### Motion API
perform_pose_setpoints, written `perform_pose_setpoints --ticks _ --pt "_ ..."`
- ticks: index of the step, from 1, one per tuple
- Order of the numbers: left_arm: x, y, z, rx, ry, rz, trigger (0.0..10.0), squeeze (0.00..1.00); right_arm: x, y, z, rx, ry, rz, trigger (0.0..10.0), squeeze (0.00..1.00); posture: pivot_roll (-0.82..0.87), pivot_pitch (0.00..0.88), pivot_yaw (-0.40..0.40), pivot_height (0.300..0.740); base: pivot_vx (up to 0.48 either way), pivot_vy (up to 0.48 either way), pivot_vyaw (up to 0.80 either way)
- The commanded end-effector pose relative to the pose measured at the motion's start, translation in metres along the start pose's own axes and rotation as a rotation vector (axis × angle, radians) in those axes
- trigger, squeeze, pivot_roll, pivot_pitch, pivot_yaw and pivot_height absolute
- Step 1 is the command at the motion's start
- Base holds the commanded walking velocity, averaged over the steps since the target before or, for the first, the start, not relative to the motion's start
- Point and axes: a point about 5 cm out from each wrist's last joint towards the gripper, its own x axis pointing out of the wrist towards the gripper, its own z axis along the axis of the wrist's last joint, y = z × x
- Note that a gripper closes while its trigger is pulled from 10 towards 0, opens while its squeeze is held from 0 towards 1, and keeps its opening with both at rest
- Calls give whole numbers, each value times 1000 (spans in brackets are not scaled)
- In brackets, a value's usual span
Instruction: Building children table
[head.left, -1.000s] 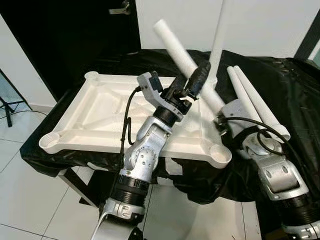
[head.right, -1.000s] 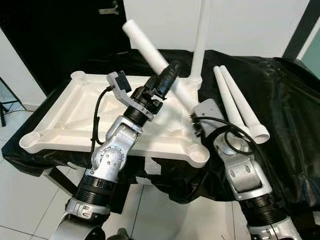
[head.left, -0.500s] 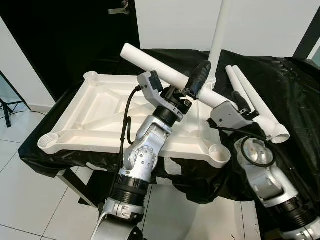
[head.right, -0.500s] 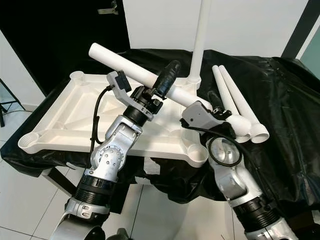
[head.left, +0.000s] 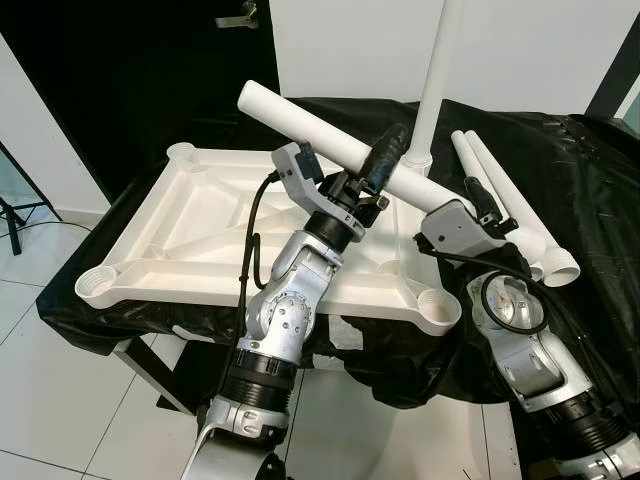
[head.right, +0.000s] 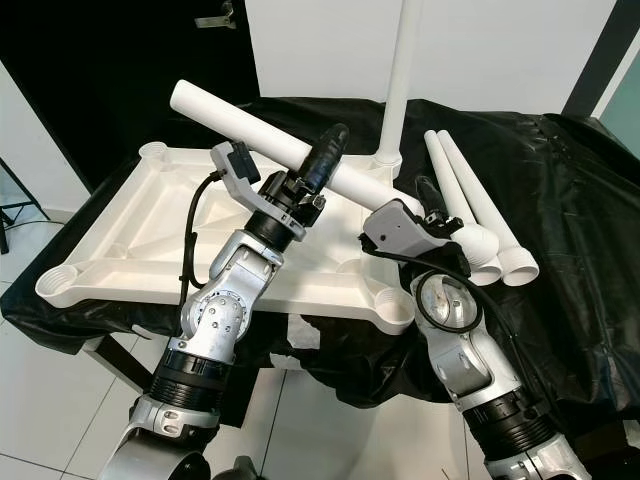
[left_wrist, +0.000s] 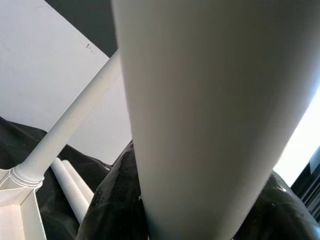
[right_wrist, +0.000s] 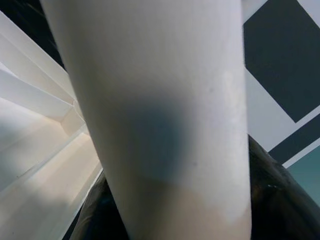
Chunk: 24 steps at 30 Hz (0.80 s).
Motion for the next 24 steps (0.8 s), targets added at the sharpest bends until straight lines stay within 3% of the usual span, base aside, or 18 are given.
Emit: perform_pose_setpoints --ticks 1,2,3,4,5,6,7,8,9,11,14,22,23,24 --pt "6 -23 -1 -24 -25 -224 0 0 4 -5 3 27 3 -16 10000 0 120 0 20 740 0 0 0" --pt "6 -23 -1 -24 -25 -224 0 0 4 -5 3 27 3 -16 10000 0 120 0 20 740 0 0 0" --pt "6 -22 -1 -23 -25 -223 0 0 4 -6 3 60 13 -15 10000 416 120 0 20 740 0 0 0" --pt "6 -22 -1 -23 -25 -223 0 0 4 -6 3 60 13 -15 10000 416 120 0 20 740 0 0 0" --pt "5 -22 -2 -18 -21 -221 0 0 5 -6 3 124 44 18 10000 1000 120 0 20 740 0 0 0" --pt "5 -22 -2 -18 -21 -221 0 0 5 -6 3 124 44 18 10000 1000 120 0 20 740 0 0 0" --pt "5 -22 -3 -14 -18 -220 0 0 5 -3 3 181 74 73 10000 1000 120 0 20 740 0 0 0" --pt "5 -22 -3 -11 -15 -219 0 0 3 2 4 261 111 177 10000 0 123 0 19 740 0 0 0" --pt "5 -22 -3 -10 -15 -219 0 0 0 4 5 323 134 270 10000 0 123 0 19 740 0 0 0" --pt "5 -22 -3 -10 -15 -219 0 0 0 4 5 323 134 270 10000 0 123 0 19 740 0 0 0" --pt "5 -22 -3 -9 -15 -218 0 0 -9 -1 3 365 156 425 10000 0 119 0 20 740 0 0 0" --pt "5 -22 -4 -4 -10 -217 0 0 -21 -19 -11 319 204 550 10000 0 110 0 19 740 0 0 0" --pt "5 -22 -6 2 -5 -221 0 0 -24 -22 -16 303 221 584 9529 0 110 0 19 740 0 0 0" --pt "5 -23 -7 7 -1 -224 0 0 -27 -22 -19 289 228 615 0 0 109 0 20 740 0 0 0"
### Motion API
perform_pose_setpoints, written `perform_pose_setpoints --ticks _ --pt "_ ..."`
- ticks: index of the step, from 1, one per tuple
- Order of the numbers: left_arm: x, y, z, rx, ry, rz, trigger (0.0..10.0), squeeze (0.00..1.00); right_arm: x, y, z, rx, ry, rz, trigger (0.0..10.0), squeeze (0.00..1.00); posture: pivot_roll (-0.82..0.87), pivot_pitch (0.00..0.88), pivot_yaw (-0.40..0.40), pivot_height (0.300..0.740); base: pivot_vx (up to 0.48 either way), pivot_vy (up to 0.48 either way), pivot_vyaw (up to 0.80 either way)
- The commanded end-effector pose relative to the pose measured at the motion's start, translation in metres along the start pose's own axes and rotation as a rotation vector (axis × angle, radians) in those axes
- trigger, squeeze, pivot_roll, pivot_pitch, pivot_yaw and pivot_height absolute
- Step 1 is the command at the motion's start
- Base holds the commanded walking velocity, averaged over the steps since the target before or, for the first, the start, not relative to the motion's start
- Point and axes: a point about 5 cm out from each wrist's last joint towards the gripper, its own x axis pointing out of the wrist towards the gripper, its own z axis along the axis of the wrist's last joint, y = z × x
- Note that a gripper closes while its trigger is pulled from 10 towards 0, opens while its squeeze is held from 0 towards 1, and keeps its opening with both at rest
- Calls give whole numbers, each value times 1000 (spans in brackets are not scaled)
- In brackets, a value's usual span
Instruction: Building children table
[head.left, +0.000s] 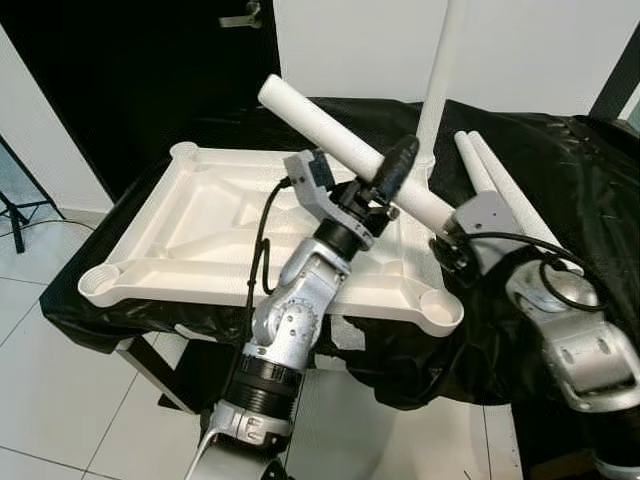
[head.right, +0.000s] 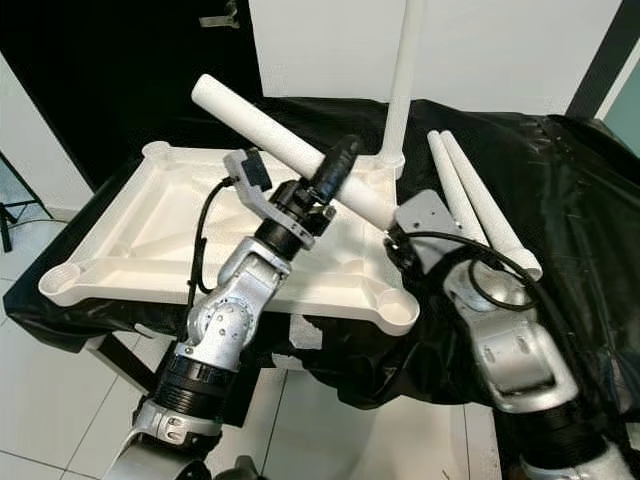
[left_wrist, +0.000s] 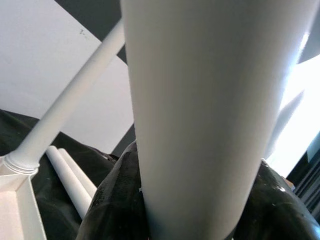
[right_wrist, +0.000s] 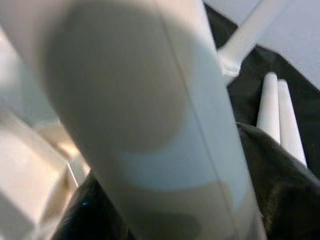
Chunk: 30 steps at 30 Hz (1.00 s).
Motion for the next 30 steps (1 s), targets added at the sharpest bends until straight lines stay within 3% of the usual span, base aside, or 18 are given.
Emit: perform_pose_setpoints --ticks 1,10,14,15,16,17,18,19,28,29,30 --pt "7 -18 5 16 -40 -213 0 0 -4 4 -9 5 45 74 0 0 109 0 20 740 0 0 0" --pt "7 -17 6 29 -38 -208 0 0 0 6 -13 21 62 83 0 0 114 0 25 740 0 0 0" --pt "8 -17 7 35 -38 -201 314 0 6 5 -10 54 38 20 0 0 117 0 29 740 0 0 0" --pt "9 -16 7 39 -36 -193 4588 0 7 5 -8 58 21 3 0 0 118 0 30 740 0 0 0" --pt "9 -16 7 42 -35 -187 4588 0 9 10 -12 161 56 22 0 0 118 0 30 740 0 0 0" --pt "9 -15 7 43 -35 -180 5608 0 12 14 -12 214 71 33 0 0 119 0 30 740 0 0 0" --pt "9 -15 7 43 -35 -180 5608 0 12 14 -12 214 71 33 0 0 119 0 30 740 0 0 0" --pt "9 -14 7 30 -35 -169 10000 1000 20 17 -11 260 70 5 0 0 118 0 30 740 0 0 0" --pt "10 -10 7 41 -38 -135 10000 1000 24 12 -4 196 -24 -151 0 0 121 0 28 740 0 0 0" --pt "10 -9 7 49 -38 -124 10000 851 24 13 0 162 -69 -212 0 0 125 0 27 740 0 0 0" --pt "10 -9 7 53 -37 -119 10000 184 24 15 6 137 -108 -259 0 0 126 0 26 740 0 0 0"
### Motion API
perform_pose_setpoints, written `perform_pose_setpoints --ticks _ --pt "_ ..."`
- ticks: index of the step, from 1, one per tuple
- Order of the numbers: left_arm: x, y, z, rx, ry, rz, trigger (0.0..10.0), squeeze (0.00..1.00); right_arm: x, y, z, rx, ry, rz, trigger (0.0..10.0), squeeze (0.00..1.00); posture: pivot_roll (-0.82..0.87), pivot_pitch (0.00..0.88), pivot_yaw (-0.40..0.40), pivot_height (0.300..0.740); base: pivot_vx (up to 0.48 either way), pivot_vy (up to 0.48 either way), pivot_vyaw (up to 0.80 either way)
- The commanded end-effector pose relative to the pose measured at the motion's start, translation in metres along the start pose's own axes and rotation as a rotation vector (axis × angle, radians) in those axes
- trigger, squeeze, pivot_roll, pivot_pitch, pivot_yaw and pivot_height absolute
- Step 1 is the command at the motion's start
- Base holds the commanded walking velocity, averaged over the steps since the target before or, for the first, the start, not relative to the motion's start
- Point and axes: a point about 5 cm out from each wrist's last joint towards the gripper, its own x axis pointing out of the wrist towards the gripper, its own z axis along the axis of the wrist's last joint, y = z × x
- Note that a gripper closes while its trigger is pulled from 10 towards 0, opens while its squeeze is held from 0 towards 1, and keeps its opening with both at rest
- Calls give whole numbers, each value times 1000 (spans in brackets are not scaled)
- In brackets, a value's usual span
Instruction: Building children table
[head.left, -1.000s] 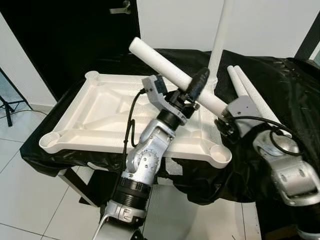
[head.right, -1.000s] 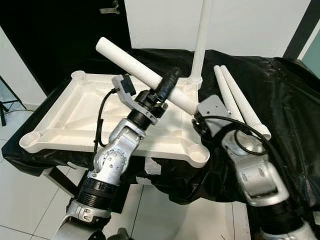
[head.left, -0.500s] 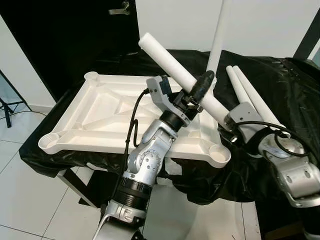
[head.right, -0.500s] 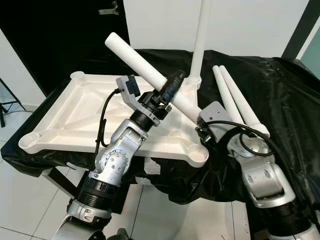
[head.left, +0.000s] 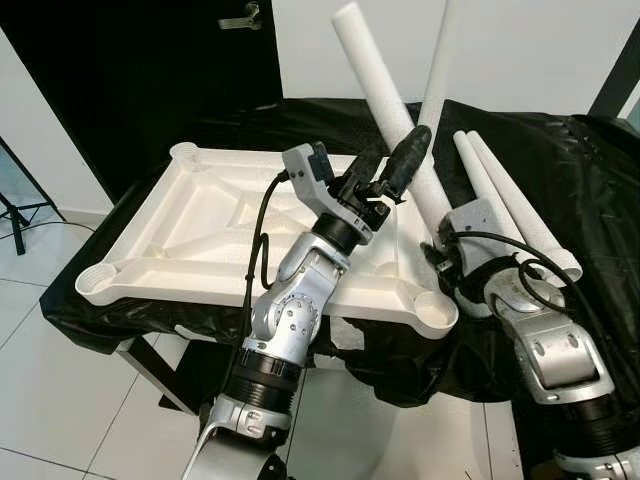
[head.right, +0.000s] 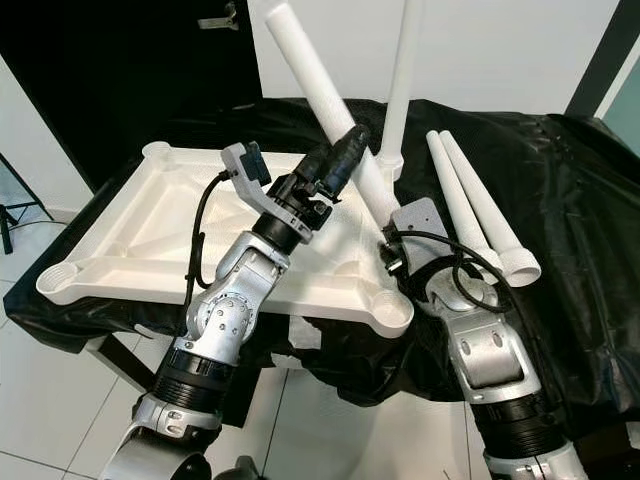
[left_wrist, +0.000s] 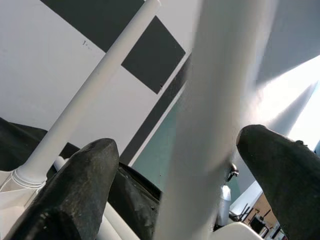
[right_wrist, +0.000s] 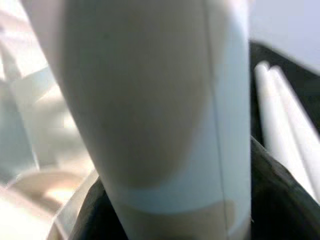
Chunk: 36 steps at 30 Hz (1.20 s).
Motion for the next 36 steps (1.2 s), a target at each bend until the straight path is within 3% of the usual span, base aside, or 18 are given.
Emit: perform_pose_setpoints --ticks 1,3,4,7,12,17,24,25,26,27,29,30,35,36 --pt "8 -12 1 3 -21 -127 10000 184 -1 2 6 -28 -53 -41 0 0 126 0 26 740 0 0 0" --pt "8 -12 1 3 -21 -127 10000 184 -1 2 6 -28 -53 -41 0 0 126 0 26 740 0 0 0" --pt "8 -12 1 2 -20 -128 10000 0 -3 2 16 -65 -100 -82 0 0 127 0 25 740 0 0 0" --pt "7 -13 0 -1 -16 -132 10000 0 -7 -6 33 -126 -176 -191 0 0 120 0 23 740 0 0 0" --pt "8 -14 -1 -7 -15 -138 10000 0 -7 -12 34 -161 -219 -290 0 0 111 0 22 740 0 0 0" --pt "10 -15 -2 -15 -17 -144 10000 0 -2 -1 15 -207 -278 -323 0 0 109 0 21 740 0 0 0" --pt "7 -13 -2 -11 -20 -129 10000 0 -4 14 -5 -188 -297 -334 0 0 132 0 14 740 0 0 0" --pt "6 -13 -1 -11 -21 -127 6824 0 -6 16 -10 -180 -292 -334 0 0 134 0 14 740 0 0 0" --pt "5 -12 -1 -10 -22 -126 6824 0 -7 18 -12 -178 -286 -336 0 0 134 0 14 740 0 0 0" --pt "4 -13 -1 -12 -24 -127 3529 0 -8 19 -13 -176 -281 -335 0 0 133 0 14 740 0 0 0" --pt "4 -13 -1 -12 -24 -127 3529 0 -8 19 -13 -176 -281 -335 0 0 133 0 14 740 0 0 0" --pt "4 -15 0 -22 -36 -153 0 0 -8 19 -12 -171 -297 -344 0 0 128 0 16 740 0 0 0" --pt "4 -16 0 -27 -42 -167 0 0 -8 18 -10 -166 -312 -345 0 0 124 0 17 740 0 0 0" --pt "4 -16 -1 -28 -42 -171 0 0 -7 17 -8 -161 -320 -348 10000 0 119 0 17 740 0 0 0"
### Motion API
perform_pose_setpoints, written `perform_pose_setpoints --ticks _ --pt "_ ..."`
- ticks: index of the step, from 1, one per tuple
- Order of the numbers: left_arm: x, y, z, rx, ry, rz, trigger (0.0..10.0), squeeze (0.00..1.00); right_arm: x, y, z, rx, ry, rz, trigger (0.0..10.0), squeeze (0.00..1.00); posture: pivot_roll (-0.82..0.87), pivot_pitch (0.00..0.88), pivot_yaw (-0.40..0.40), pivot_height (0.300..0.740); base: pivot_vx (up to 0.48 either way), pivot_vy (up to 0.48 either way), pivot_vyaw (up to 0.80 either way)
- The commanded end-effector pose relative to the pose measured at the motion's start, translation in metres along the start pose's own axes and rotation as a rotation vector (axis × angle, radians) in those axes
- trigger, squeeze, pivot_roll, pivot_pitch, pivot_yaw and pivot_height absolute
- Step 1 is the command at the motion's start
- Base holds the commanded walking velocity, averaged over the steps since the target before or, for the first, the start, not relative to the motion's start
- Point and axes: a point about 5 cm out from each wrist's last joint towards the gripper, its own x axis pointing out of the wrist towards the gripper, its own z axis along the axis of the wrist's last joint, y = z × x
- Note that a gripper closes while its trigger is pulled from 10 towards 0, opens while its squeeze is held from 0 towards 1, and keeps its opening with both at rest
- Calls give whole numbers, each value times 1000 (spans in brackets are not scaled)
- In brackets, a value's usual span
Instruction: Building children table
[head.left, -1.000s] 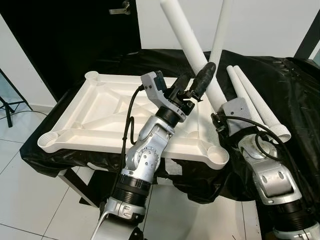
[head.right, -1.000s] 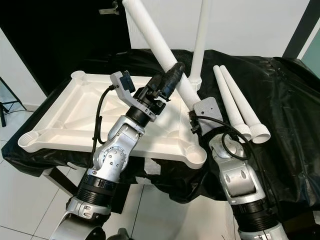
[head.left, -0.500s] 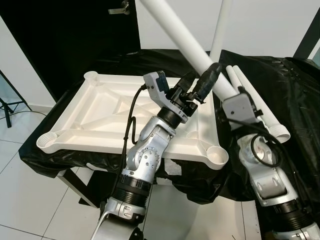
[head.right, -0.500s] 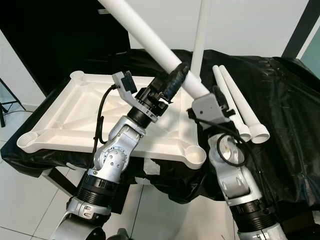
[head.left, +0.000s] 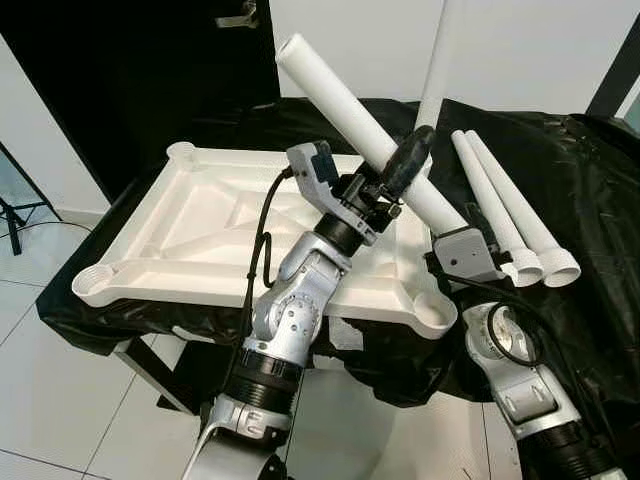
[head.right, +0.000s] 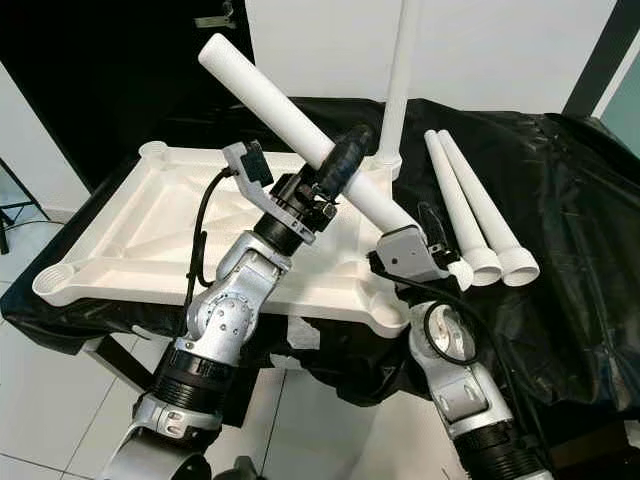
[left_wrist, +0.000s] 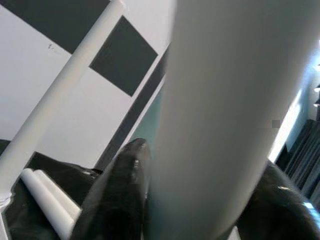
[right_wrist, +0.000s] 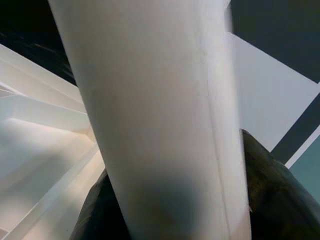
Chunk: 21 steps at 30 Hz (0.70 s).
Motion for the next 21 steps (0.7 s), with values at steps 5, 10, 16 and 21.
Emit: perform_pose_setpoints --ticks 5,10,16,21 --pt "4 -11 -4 -40 -32 -99 0 0 9 -10 17 79 -47 -24 10000 0 114 0 19 740 0 0 0" --pt "3 -11 -4 -44 -31 -104 0 0 14 -13 38 194 -66 70 10000 624 110 0 19 740 0 0 0" --pt "3 -13 -5 -48 -31 -112 0 0 20 -21 43 259 -28 132 10000 1000 106 0 17 740 0 0 0" --pt "4 -13 -5 -48 -32 -118 0 0 20 -29 29 303 118 290 10000 0 105 0 17 740 0 0 0"
